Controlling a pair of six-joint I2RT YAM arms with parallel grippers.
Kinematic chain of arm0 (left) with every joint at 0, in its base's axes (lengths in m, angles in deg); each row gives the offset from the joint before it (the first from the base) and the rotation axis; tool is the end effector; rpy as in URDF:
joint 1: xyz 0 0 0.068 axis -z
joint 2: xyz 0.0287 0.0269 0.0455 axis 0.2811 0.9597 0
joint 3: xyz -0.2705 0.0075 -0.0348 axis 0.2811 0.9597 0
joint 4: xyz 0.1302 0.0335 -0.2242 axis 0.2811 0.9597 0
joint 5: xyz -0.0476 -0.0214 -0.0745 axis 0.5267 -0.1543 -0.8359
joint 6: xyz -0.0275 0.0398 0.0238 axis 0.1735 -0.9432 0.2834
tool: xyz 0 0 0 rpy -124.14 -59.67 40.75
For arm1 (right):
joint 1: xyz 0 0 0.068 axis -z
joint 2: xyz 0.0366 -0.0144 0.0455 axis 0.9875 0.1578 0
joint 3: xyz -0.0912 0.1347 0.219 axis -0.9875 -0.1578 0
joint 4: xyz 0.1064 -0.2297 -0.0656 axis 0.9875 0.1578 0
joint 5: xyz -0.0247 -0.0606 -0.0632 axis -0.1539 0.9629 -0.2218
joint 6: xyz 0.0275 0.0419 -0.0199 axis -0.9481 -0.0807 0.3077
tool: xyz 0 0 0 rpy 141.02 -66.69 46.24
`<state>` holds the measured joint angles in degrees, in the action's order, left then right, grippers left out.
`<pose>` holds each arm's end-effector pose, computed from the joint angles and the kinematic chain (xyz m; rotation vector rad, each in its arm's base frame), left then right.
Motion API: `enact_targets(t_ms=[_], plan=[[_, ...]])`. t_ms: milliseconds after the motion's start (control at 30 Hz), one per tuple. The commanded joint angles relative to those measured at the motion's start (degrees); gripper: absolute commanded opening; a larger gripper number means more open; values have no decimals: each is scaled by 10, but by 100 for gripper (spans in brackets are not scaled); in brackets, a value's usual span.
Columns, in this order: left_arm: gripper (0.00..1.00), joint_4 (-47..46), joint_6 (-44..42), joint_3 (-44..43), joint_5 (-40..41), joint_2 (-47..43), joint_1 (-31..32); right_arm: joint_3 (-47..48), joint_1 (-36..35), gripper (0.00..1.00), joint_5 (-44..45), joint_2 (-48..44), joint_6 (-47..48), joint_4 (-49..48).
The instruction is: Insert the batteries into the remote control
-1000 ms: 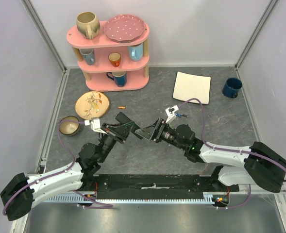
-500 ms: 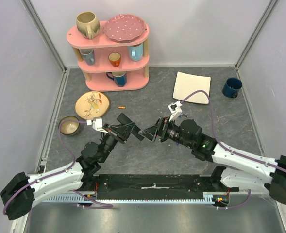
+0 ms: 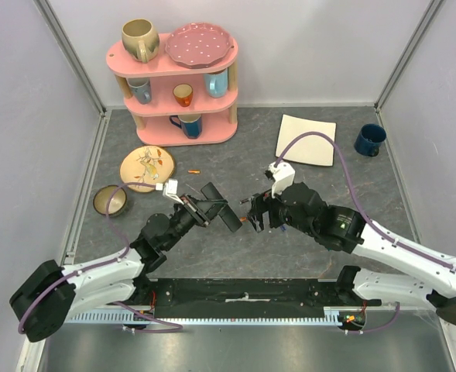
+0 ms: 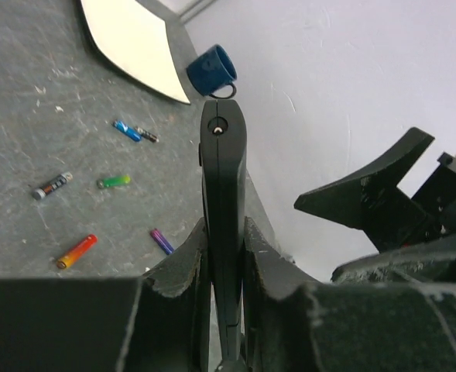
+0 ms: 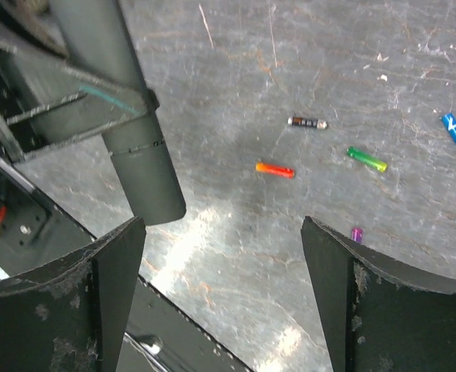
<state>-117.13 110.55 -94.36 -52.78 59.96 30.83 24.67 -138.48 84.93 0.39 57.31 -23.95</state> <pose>0.1318 -0.1367 0.2121 -0.2131 1.6319 -1.3386 0.1240 0.1797 0.3213 -0.3472 2.1107 0.7001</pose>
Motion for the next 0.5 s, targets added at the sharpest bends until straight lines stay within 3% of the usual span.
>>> enact_targets(t_ms=[0, 233, 467], plan=[[2, -89, 88, -18, -87, 43, -16, 40, -43, 89, 57, 13, 39, 77], [2, -208, 113, -4, -118, 102, -27, 53, -96, 90, 86, 32, 5, 84], [2, -251, 133, -2, -140, 147, -35, 76, -114, 92, 87, 58, 0, 78]])
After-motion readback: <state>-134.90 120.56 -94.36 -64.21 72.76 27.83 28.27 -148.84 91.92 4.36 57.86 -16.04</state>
